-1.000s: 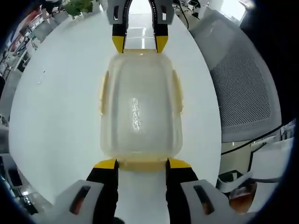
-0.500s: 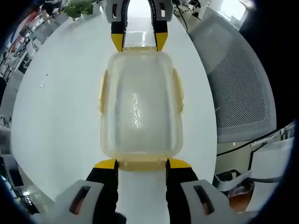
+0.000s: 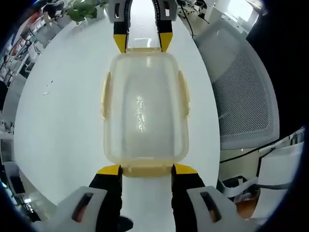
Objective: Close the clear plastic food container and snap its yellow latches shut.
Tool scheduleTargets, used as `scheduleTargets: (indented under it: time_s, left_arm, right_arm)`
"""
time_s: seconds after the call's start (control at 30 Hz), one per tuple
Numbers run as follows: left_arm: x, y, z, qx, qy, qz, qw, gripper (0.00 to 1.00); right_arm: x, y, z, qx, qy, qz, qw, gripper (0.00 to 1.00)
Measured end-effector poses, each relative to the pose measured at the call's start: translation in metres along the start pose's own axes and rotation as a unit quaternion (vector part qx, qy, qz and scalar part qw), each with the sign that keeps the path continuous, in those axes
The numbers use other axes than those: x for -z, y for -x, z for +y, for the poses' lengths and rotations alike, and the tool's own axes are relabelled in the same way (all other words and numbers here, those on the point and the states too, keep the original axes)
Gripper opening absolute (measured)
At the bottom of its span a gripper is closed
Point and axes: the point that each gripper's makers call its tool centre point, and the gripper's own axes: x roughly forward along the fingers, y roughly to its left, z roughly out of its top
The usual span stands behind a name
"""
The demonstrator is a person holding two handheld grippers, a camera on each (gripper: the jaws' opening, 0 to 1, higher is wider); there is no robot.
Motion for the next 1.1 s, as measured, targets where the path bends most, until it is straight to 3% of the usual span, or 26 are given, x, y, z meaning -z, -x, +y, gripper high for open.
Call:
scheduleTargets:
  time_s: [0.67,1.1]
  left_arm:
    - [-0.014,0.005,0.007,-0.007,0.005,-0.006,0.9999,0.38]
    - [-0.031,0.004,0.012,-0.014,0.004,-0.014,0.9998,0.38]
  right_arm:
    - [0.009,0.009,-0.006,0.005,0.000,-0.003,1.0000,0.38]
    - [0.025,0.016,-0.010,0.012,-0.001,0.002,0.9999,0.38]
